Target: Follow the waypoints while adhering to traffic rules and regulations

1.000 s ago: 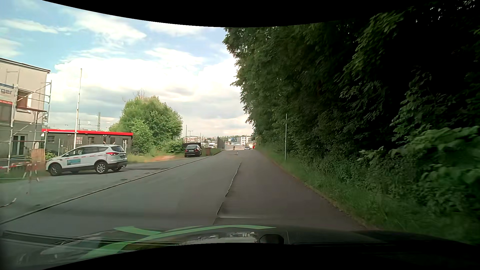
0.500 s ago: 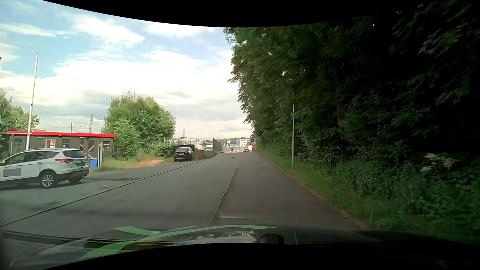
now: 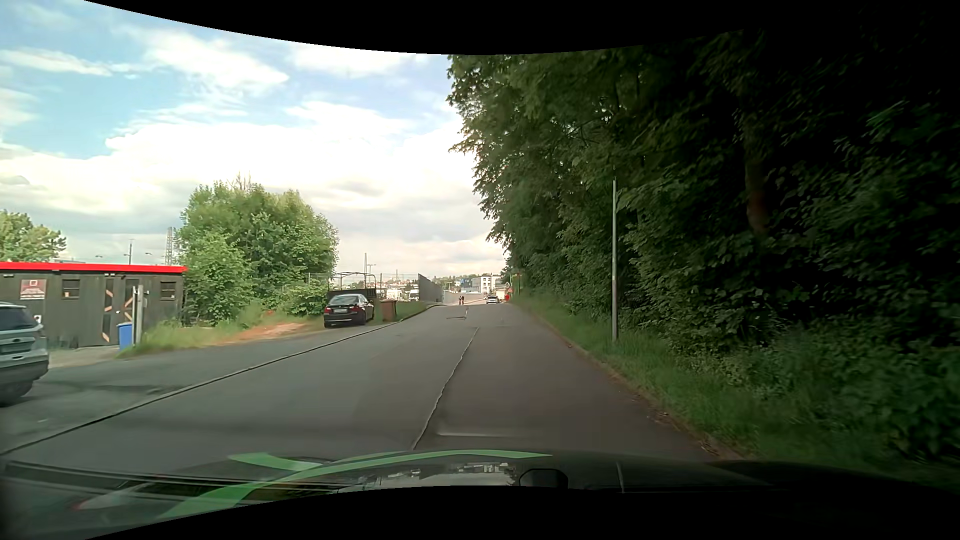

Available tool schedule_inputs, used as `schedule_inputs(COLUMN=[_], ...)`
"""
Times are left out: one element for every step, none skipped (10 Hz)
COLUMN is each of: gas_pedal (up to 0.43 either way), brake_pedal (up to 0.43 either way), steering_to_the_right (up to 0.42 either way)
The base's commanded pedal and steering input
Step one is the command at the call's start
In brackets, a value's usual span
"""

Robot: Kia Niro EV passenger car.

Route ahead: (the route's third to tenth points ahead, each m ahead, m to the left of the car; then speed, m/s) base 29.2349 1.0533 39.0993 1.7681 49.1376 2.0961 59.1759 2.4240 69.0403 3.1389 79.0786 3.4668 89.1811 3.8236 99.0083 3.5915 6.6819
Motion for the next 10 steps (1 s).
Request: schedule_inputs(gas_pedal=[0.118, 0.118, 0.11, 0.11, 0.098, 0.098, 0.098, 0.098, 0.098, 0.098], brake_pedal=[0.0, 0.0, 0.0, 0.0, 0.0, 0.0, 0.0, 0.0, 0.0, 0.0], steering_to_the_right=[-0.004, -0.004, -0.004, -0.005, -0.005, -0.005, -0.005, -0.005, -0.005, -0.005])
